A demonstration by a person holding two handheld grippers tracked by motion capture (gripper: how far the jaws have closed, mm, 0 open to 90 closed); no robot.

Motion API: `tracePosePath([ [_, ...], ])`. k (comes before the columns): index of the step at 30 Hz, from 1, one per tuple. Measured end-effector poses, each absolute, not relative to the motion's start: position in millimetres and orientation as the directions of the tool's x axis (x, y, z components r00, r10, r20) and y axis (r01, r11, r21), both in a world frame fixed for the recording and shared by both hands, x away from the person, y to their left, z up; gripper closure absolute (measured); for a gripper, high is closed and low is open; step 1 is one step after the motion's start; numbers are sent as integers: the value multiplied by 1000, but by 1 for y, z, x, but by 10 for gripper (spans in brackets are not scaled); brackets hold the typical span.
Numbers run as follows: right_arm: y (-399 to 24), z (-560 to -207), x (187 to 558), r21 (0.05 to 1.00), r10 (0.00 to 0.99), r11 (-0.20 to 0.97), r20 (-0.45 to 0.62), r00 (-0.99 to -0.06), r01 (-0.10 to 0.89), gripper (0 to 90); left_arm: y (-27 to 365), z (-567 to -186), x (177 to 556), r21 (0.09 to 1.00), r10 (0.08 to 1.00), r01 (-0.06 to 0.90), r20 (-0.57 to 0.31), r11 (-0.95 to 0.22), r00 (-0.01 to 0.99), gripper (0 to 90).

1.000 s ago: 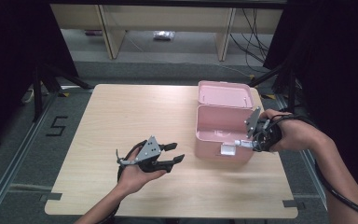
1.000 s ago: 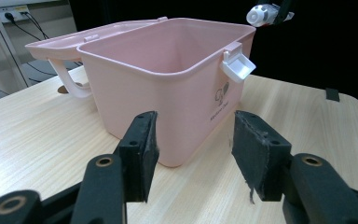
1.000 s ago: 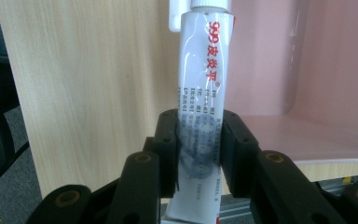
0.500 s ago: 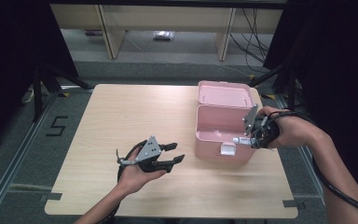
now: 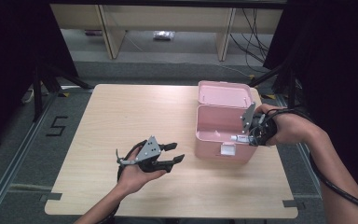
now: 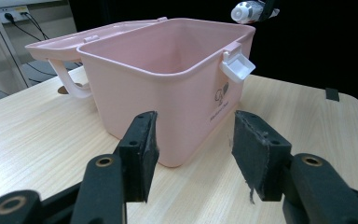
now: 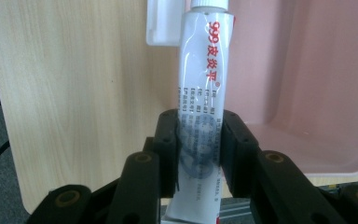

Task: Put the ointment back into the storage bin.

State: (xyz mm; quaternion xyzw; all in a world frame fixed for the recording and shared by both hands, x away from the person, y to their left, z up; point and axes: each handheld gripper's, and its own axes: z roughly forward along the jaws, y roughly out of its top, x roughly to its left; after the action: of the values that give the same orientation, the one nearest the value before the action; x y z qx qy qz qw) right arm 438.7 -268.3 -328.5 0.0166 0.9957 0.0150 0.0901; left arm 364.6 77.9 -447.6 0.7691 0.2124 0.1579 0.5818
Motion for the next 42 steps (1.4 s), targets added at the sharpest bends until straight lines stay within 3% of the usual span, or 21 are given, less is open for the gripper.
tracePosePath([
  [2,-268,-329,438,31,63,998,-176,-982,58,714,78,-448,365,962,511,143,-4,-234,860,493],
  [6,-267,-330,443,43,10,999,-179,-984,2,714,78,-448,365,961,508,142,-1,-238,861,493],
  [14,-265,-328,444,27,69,997,-179,-981,66,713,77,-449,365,963,505,140,-6,-229,863,493],
  [15,-265,-328,448,48,9,999,-177,-984,0,714,77,-448,364,961,508,143,-1,-239,861,492],
  [28,-261,-331,453,34,58,998,-176,-983,52,714,78,-451,364,960,509,149,-8,-237,861,492],
  [33,-259,-334,458,46,-2,999,-175,-984,-11,713,77,-451,364,960,509,149,-9,-236,861,492],
  [42,-256,-334,460,43,14,999,-183,-983,6,713,77,-451,363,961,509,150,-10,-234,861,492],
])
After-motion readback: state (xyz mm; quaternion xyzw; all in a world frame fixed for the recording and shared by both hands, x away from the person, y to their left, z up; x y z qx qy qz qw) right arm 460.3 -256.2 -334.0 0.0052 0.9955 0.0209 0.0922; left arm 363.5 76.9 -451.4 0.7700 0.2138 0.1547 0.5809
